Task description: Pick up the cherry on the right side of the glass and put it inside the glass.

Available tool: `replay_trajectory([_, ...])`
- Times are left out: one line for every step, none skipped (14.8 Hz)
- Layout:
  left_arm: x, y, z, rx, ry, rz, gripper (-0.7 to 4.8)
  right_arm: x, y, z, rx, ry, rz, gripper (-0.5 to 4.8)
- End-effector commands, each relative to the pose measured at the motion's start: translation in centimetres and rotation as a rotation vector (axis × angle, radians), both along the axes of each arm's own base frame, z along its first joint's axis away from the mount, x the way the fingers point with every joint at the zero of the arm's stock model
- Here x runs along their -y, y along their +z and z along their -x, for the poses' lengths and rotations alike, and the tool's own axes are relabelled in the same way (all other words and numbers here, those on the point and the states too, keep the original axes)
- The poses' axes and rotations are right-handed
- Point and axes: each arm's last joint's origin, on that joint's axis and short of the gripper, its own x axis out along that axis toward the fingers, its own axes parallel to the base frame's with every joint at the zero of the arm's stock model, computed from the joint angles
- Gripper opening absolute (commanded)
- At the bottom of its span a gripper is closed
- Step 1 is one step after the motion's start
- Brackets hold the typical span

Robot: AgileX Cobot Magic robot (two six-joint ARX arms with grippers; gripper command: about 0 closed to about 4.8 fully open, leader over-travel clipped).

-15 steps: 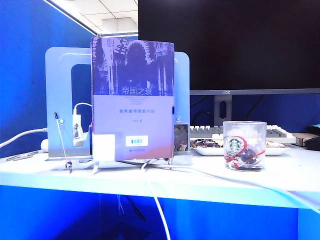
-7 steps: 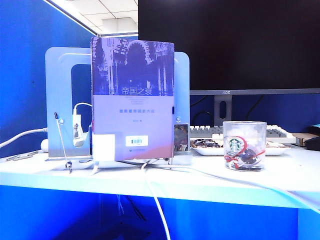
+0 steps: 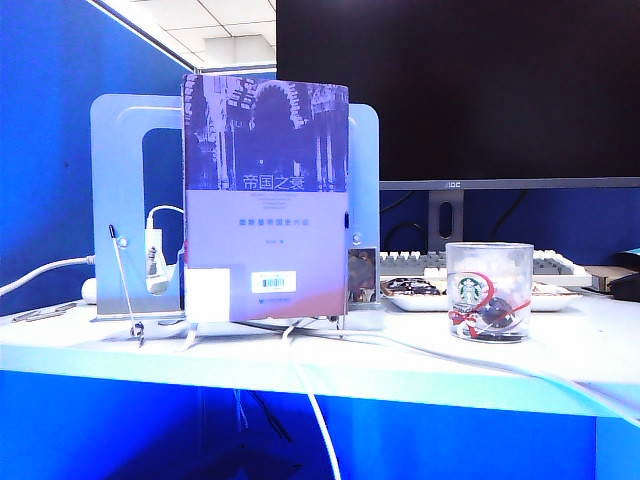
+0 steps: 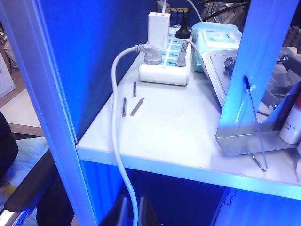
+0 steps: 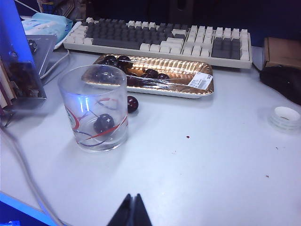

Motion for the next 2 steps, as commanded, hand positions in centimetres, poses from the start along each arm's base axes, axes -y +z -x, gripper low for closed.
replay_trajectory([0.01,-0.13,0.03,-0.010,-0.003,0.003,0.53,0.01,-0.09,-0.02,-0.001,-0.003,0.004,-0.01])
replay_trajectory([0.01,-0.13,0.03,-0.010,-0.003,0.003,0.53,0.01,-0.09,-0.02,-0.001,-0.003,0.004,-0.01])
